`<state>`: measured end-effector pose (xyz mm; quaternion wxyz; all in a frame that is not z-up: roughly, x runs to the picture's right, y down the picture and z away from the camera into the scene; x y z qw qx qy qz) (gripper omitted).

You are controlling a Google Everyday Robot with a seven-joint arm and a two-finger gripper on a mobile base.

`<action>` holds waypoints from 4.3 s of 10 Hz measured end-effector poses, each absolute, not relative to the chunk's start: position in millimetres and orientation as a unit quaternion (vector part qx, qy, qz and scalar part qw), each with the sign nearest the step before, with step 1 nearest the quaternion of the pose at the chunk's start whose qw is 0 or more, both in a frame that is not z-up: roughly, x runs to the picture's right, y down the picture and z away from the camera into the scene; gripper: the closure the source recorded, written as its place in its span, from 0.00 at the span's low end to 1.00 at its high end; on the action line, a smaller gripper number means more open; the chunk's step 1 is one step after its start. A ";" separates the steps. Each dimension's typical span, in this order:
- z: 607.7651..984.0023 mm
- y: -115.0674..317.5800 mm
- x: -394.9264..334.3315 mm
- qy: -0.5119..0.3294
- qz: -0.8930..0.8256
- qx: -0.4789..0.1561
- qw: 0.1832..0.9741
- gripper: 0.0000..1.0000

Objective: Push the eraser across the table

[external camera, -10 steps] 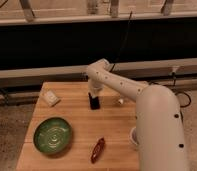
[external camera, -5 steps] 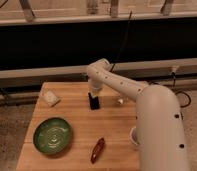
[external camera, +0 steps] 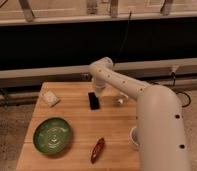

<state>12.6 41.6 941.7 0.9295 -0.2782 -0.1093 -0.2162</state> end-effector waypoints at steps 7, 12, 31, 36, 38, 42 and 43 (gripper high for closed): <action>955.7 45.5 32.6 -0.079 -0.204 -0.297 0.930 0.98; 964.2 52.4 31.4 -0.079 -0.211 -0.311 0.923 0.98; 954.3 83.0 -41.4 -0.171 -0.295 -0.338 0.877 0.98; 942.5 88.7 -63.6 -0.202 -0.321 -0.335 0.863 0.98; 938.8 91.3 -69.8 -0.212 -0.330 -0.335 0.856 0.98; 932.9 100.9 -88.1 -0.234 -0.353 -0.340 0.840 0.98; 931.7 102.9 -90.7 -0.238 -0.357 -0.341 0.836 0.98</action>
